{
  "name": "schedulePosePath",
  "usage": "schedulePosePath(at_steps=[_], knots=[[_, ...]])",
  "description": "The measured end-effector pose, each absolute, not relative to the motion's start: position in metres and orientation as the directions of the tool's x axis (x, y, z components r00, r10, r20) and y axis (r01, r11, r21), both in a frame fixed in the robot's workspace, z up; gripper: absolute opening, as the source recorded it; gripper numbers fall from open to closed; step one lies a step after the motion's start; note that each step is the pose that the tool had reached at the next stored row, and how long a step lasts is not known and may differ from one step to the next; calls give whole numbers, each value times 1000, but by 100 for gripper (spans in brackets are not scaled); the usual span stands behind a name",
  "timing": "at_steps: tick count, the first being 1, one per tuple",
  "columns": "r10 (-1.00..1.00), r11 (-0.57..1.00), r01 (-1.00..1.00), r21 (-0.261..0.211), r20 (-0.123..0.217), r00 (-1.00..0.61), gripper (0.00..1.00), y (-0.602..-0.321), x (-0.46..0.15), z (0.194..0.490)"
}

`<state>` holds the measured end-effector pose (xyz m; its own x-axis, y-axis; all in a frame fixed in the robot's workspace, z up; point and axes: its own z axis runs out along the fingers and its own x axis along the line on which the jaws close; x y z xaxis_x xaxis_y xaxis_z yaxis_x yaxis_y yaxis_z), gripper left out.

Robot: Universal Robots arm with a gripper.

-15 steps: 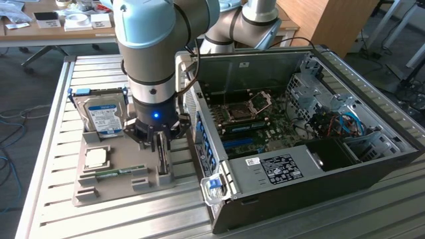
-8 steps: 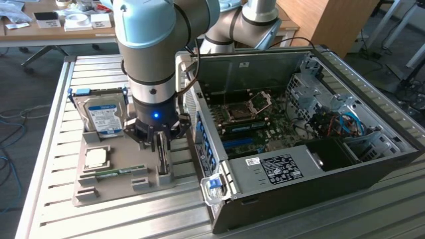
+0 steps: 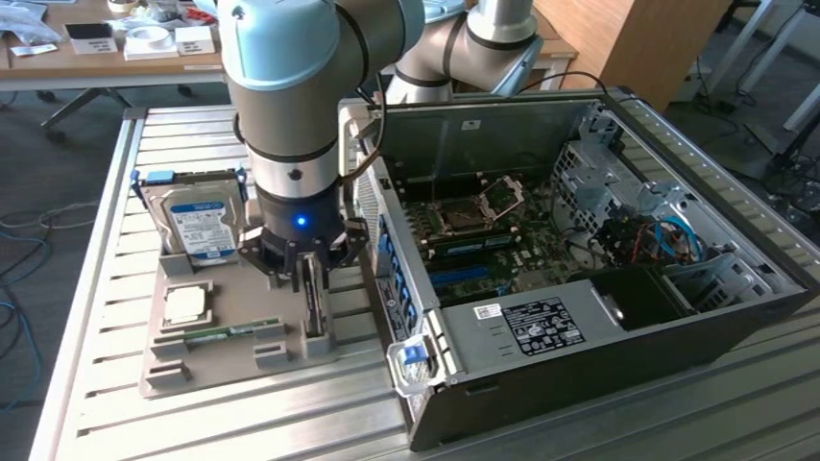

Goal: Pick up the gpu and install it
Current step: 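Pick up the gpu and move the gpu toward the slot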

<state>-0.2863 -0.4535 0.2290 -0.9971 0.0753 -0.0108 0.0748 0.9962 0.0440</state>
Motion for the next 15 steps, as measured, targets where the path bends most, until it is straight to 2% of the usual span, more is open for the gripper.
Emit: schedulePosePath(at_steps=[12, 14, 15], knots=[[75, 996, 75, 44, -11, -997, 40, -454, -286, 229], [75, 996, 75, 44, -11, -997, 28, -454, -286, 229], [75, 996, 75, 44, -11, -997, 28, -454, -286, 229]])
